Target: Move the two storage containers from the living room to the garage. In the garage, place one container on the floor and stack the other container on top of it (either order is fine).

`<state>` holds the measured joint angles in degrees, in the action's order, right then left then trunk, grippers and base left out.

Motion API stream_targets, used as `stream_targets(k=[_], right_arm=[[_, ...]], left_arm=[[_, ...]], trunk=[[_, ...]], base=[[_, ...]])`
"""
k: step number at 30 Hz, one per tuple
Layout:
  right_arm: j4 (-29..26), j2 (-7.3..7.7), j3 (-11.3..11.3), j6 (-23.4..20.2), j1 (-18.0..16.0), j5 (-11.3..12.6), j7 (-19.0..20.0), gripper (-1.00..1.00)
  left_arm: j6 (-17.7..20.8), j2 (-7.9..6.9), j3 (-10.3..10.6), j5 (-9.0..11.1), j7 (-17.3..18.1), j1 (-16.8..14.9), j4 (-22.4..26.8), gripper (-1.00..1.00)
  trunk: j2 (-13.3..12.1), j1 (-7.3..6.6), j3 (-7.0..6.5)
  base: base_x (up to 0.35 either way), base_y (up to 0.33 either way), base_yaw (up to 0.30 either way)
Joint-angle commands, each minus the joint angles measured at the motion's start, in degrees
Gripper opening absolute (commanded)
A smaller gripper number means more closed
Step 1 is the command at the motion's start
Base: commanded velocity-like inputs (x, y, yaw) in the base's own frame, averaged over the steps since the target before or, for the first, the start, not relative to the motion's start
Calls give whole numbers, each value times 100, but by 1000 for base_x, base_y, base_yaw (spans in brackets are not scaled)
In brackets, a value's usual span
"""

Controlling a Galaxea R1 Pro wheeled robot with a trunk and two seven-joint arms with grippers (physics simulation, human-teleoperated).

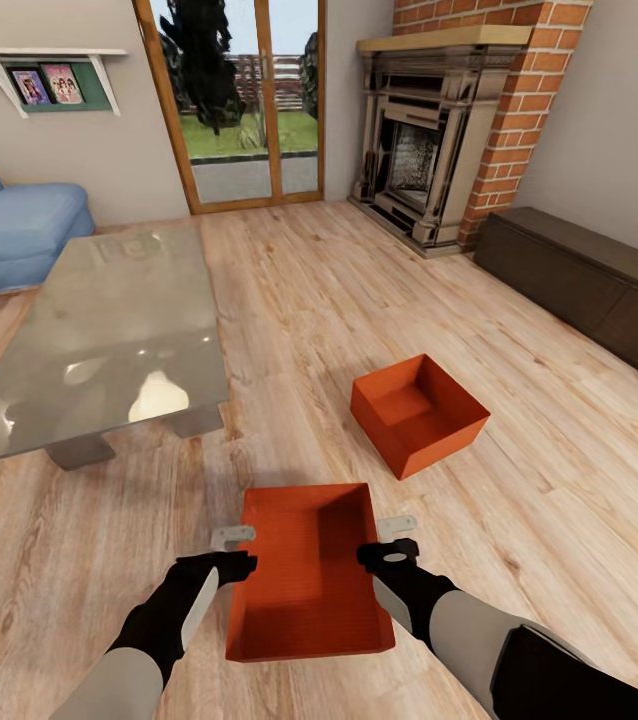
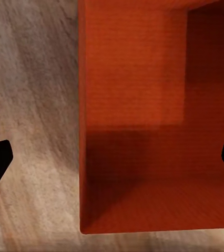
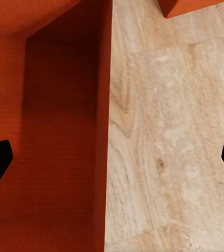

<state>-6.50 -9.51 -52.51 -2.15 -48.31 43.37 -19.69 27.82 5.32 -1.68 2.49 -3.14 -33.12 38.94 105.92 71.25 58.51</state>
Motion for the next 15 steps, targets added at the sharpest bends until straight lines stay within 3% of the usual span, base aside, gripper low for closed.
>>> stream_targets(k=[1,7,15], right_arm=[[-9,-4,-49,-22,-3,34,-34,100],[-9,-4,-49,-30,-3,38,-41,100],[-9,-5,-51,-27,-3,32,-24,100]], left_arm=[[31,5,-16,29,-20,-1,7,100],[21,4,-17,32,-35,-1,-51,100],[17,12,-9,32,-63,-1,-164,100]], trunk=[[2,-1,4],[2,-1,4],[323,175,148]], base=[[0,0,0],[0,0,0],[0,0,0]])
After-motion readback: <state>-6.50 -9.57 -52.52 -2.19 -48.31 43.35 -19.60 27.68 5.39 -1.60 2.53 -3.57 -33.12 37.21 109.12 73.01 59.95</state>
